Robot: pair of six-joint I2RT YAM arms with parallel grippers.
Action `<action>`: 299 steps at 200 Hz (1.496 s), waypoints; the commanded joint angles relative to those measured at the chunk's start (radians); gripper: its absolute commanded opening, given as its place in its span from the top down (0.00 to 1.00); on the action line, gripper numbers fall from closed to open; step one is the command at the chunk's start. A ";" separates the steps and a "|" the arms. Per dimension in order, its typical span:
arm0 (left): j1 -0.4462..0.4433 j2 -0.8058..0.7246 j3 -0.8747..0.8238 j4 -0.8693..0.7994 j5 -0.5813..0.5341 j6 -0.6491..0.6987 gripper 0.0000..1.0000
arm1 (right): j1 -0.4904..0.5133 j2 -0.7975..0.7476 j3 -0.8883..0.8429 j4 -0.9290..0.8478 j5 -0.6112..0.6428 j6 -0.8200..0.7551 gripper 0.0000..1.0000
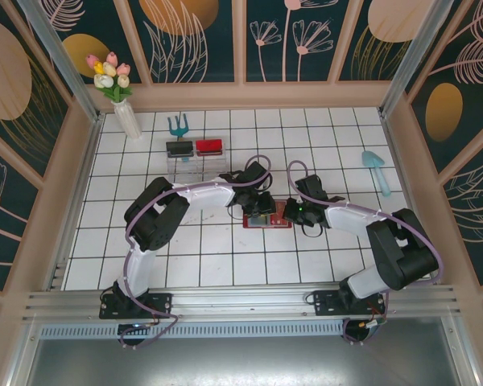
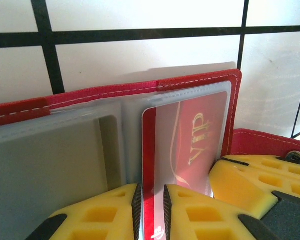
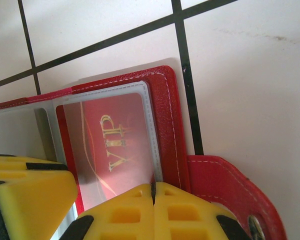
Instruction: Take the credit cards out of the card holder
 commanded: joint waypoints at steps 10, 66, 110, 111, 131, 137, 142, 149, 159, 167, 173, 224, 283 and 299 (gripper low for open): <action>-0.003 0.004 -0.037 0.041 0.049 0.013 0.77 | 0.008 0.039 -0.019 -0.029 0.005 0.002 0.98; -0.003 -0.008 0.022 -0.165 -0.126 0.052 0.77 | 0.013 0.076 0.008 -0.108 0.095 0.003 1.00; -0.003 0.005 -0.040 0.028 0.045 0.022 0.76 | 0.015 0.085 0.006 -0.090 0.071 0.006 1.00; -0.003 0.005 -0.041 0.032 0.048 0.020 0.76 | 0.015 0.085 0.007 -0.090 0.071 0.006 1.00; -0.003 0.014 -0.037 0.055 0.065 0.018 0.76 | 0.016 0.082 0.008 -0.090 0.068 0.005 1.00; -0.003 0.014 -0.037 0.063 0.071 0.019 0.76 | 0.016 0.080 0.007 -0.090 0.068 0.004 1.00; -0.004 0.014 -0.039 0.071 0.078 0.018 0.77 | 0.017 0.079 0.007 -0.090 0.068 0.004 1.00; -0.004 0.014 -0.043 0.084 0.088 0.016 0.77 | 0.016 0.079 0.007 -0.091 0.068 0.004 1.00; -0.003 0.012 -0.050 0.103 0.100 0.013 0.79 | 0.017 0.079 0.007 -0.090 0.067 0.004 1.00; -0.003 0.007 -0.058 0.114 0.102 0.010 0.80 | 0.017 0.079 0.005 -0.090 0.065 0.005 1.00; -0.003 0.003 -0.063 0.118 0.100 0.007 0.80 | 0.016 0.079 0.004 -0.088 0.064 0.005 1.00; -0.002 -0.026 -0.089 0.130 0.099 0.014 0.89 | 0.010 0.084 -0.007 -0.073 0.048 0.011 1.00; 0.006 -0.064 -0.131 0.162 0.112 0.008 1.00 | 0.001 0.082 -0.017 -0.067 0.044 0.017 1.00; 0.012 -0.087 -0.153 0.166 0.113 0.010 1.00 | -0.006 0.083 -0.022 -0.066 0.045 0.020 1.00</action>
